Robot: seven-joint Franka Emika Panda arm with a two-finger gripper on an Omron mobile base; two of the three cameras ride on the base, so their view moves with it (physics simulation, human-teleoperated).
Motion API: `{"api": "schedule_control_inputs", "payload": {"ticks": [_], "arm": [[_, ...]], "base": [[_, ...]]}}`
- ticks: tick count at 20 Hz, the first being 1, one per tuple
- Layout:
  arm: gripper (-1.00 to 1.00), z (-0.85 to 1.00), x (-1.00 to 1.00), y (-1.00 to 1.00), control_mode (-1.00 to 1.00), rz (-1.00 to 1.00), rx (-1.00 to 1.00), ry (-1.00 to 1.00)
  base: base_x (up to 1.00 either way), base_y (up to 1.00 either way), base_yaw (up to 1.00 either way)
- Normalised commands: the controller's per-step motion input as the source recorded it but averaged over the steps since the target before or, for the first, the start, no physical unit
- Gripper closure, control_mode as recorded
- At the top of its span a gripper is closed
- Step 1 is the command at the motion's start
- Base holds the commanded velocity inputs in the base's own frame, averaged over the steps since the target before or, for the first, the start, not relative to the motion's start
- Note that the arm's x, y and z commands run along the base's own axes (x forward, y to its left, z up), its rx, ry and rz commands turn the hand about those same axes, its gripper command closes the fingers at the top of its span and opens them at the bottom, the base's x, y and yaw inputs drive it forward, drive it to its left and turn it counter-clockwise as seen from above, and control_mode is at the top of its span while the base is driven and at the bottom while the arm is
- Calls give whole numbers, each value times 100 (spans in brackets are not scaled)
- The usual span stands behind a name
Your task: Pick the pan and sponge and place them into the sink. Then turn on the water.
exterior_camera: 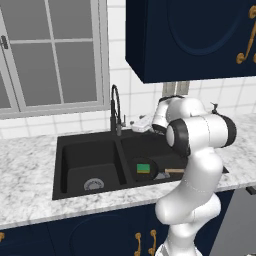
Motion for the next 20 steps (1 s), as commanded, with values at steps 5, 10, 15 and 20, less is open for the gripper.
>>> {"api": "schedule_control_inputs", "payload": {"ticks": [5, 10, 15, 20], "arm": [[-100, -17, 37, 24, -100, 0, 0, -7], [-100, -24, 38, 7, -100, 0, 0, -8], [-100, -11, 32, 0, -100, -1, 0, -12], [-100, -8, 28, 0, -100, -4, 0, -10]], "base": [[0, 0, 0], [0, 0, 0], [0, 0, 0], [0, 0, 0]]}}
